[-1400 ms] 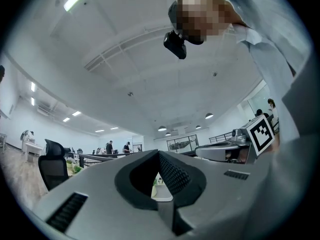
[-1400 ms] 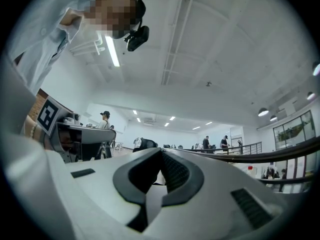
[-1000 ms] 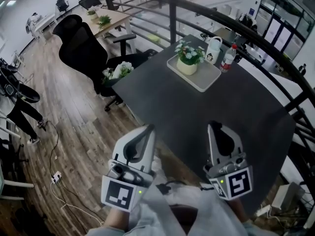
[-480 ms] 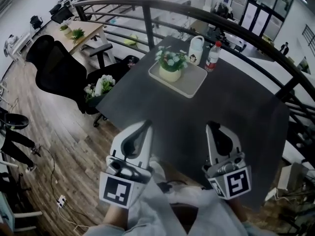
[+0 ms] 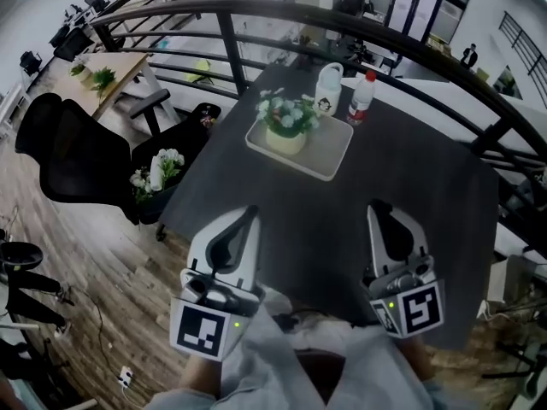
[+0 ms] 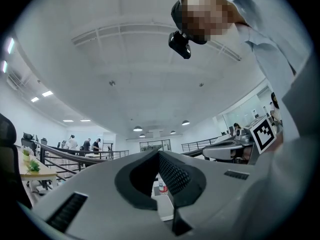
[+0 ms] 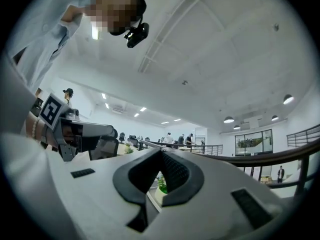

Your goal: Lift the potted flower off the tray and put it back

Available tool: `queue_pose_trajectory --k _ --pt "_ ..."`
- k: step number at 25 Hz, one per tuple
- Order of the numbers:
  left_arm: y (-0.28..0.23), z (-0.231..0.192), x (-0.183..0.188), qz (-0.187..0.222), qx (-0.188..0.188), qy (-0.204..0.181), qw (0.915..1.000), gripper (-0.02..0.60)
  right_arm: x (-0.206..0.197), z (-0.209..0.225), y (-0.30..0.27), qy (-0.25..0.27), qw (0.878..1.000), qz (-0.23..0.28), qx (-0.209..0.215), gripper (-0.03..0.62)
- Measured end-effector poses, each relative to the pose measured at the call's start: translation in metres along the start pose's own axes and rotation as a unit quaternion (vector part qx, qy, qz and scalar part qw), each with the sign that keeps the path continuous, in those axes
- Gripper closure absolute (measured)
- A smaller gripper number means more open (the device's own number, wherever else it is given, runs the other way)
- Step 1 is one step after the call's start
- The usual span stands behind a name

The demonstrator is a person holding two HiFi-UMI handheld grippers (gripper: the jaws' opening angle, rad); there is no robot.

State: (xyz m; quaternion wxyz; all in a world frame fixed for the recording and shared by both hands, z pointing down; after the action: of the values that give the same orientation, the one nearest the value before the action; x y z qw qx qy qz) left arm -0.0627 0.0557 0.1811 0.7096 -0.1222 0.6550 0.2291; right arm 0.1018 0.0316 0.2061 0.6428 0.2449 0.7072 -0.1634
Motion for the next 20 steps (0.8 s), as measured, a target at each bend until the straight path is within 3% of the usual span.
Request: queue_pose_trajectory --k 20 --pt "-0.066 -0.083 -0.040 0.004 -0.085 0.041 0.9955 0.583 -0.004 0.029 -0.099 0.084 0.993 -0.024 -0.081 0.594"
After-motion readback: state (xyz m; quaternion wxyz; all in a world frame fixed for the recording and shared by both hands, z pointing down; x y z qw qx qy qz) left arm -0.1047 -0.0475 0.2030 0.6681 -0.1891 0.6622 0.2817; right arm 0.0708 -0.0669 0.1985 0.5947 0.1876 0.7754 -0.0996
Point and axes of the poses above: the fingertips, and each gripper's own axes: y backward along the fingers, z to its right, x out of its top, the point moved 1 cm from there along y, backward along the fingers, and after that the axes turned 1 degree about -z, right-handed, at the moved point
